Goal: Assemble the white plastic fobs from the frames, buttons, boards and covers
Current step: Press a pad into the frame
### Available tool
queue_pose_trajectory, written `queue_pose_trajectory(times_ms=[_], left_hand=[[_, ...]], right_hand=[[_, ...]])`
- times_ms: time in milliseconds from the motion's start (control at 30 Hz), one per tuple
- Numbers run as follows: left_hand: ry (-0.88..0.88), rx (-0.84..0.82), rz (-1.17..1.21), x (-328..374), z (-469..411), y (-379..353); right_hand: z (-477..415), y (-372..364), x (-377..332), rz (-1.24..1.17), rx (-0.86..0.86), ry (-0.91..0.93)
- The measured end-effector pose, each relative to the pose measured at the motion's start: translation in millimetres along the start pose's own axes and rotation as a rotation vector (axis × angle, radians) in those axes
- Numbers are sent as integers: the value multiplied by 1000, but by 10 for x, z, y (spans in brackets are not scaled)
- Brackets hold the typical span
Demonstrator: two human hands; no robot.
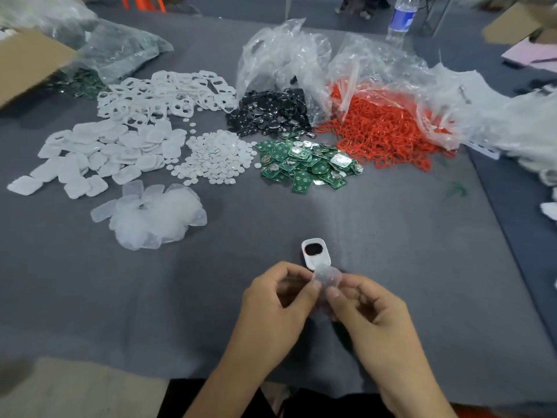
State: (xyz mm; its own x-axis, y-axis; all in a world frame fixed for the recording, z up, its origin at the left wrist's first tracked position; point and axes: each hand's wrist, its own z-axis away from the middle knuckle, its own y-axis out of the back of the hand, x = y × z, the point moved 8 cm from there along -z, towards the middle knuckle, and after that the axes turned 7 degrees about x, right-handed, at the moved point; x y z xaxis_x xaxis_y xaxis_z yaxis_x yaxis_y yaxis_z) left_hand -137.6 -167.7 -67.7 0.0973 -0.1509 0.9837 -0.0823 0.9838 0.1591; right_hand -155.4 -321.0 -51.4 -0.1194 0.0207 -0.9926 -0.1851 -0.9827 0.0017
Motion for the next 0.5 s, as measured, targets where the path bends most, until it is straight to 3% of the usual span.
queue_pose_trajectory(times_ms=[133,367,500], left_hand=[[22,7,11,-58,-15,-66],[-227,198,-374,157,-225,85],[-265,64,-495,98,-405,18]], right_hand=[[-114,116,13,94,146,43],[-541,201,-13,349,211,80],[-676,160,33,363,230,50]])
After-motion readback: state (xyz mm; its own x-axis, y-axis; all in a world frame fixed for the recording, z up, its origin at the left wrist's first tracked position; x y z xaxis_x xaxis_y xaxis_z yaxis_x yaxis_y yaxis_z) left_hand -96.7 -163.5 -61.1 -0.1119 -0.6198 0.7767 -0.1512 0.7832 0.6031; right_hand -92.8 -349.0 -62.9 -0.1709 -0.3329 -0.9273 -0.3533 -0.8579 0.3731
